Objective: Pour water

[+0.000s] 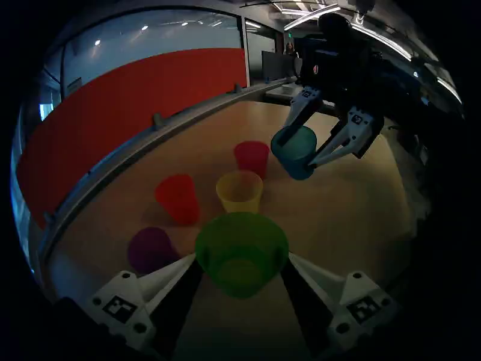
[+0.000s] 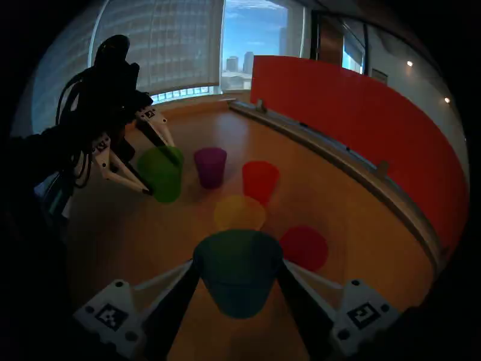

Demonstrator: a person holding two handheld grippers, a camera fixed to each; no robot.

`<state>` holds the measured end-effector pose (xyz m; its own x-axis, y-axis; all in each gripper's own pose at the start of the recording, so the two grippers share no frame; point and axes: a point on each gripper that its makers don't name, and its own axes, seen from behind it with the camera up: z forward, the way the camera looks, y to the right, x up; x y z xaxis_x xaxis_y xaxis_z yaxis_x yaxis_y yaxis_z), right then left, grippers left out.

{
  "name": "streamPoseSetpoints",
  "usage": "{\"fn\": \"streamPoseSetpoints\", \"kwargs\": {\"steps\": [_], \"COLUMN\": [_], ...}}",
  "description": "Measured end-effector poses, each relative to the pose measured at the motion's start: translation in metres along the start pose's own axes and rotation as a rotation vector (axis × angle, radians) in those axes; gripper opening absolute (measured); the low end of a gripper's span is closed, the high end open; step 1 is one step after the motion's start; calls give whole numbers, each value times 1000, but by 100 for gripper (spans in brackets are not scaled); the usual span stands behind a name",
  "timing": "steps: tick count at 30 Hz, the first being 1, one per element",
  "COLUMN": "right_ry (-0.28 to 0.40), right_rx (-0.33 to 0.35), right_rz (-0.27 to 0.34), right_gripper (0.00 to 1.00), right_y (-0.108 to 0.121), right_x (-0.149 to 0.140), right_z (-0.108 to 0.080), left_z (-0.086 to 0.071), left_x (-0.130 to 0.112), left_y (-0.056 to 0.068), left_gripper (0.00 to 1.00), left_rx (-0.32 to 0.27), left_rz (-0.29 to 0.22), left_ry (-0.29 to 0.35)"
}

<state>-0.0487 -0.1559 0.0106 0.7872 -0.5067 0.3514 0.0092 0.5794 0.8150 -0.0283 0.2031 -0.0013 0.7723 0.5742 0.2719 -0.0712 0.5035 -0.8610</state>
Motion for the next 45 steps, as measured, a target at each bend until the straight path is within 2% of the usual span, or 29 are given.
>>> {"fn": "streamPoseSetpoints", "kwargs": {"steps": [9, 18, 32, 45], "right_ry": [-48, -71, -74, -83], "right_rx": [25, 32, 38, 31], "right_rz": [7, 12, 16, 18], "right_gripper": [90, 90, 90, 90], "right_y": [-5, -7, -9, -6], "right_x": [-15, -24, -25, -29], "right_z": [10, 15, 18, 19], "left_z": [17, 24, 36, 33], "left_x": [-18, -32, -48, -55], "left_y": [-4, -7, -5, -3], "left_gripper": [84, 84, 84, 84], "left_rx": [-23, -35, -48, -62], "left_rz": [-20, -33, -44, -54], "left_ry": [-64, -104, -120, -118]}}
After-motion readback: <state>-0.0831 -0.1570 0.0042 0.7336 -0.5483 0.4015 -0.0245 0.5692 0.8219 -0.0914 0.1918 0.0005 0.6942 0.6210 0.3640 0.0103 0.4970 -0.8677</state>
